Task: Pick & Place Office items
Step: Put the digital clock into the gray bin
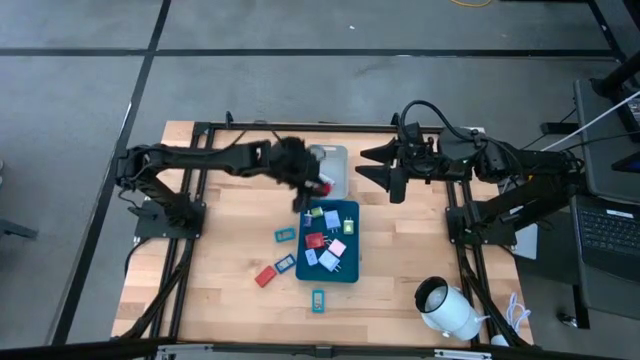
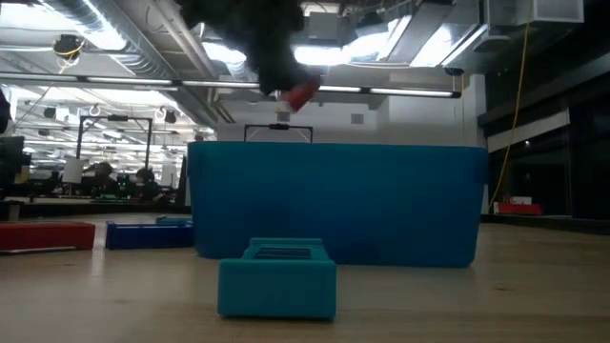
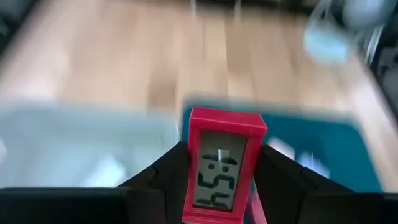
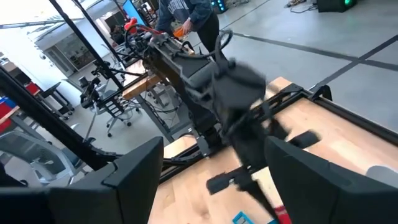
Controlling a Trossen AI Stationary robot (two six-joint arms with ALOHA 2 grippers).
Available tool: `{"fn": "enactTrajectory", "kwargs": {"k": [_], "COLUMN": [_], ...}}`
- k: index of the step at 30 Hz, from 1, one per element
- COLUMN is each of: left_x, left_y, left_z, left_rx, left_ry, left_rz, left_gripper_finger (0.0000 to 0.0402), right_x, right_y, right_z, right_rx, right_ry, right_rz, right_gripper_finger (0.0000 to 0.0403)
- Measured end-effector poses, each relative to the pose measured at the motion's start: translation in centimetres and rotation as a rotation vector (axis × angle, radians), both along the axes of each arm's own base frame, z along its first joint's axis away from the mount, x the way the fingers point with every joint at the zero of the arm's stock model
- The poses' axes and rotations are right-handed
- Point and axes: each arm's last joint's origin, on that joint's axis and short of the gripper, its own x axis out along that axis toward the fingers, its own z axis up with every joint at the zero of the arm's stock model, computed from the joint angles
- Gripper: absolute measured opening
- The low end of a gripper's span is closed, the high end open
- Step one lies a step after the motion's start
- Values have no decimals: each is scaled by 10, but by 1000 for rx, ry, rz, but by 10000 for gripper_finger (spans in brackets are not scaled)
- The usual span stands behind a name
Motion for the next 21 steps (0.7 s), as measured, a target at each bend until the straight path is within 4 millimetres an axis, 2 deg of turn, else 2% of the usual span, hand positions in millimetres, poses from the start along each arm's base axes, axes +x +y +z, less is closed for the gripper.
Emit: {"fn": "enactTrajectory", "kwargs": {"k": [3,6,9,14,17,21], "left_x": [8,12,17,41,56,63], "left_y": [22,47,67,88,98,114], "left_z": [7,-9,-28,-60,-64,-70], "left_rx": [-36,-56,1,122,195,215], "left_ry": [-97,-42,100,329,373,410], "left_rz": [72,159,195,108,61,38], "left_gripper_finger": [154,152,150,152,152,158], "right_x": [0,-1,-3,-12,-18,-26], "right_y": [0,0,0,-2,-3,-5], "right_z": [0,1,2,6,10,13], "right_rx": [-15,-19,-18,-19,-19,-22], "right_ry": [2,-1,-7,-23,-35,-44], "right_rz": [1,3,3,2,-8,-31], "right_gripper_finger": [284,284,284,284,284,284]}}
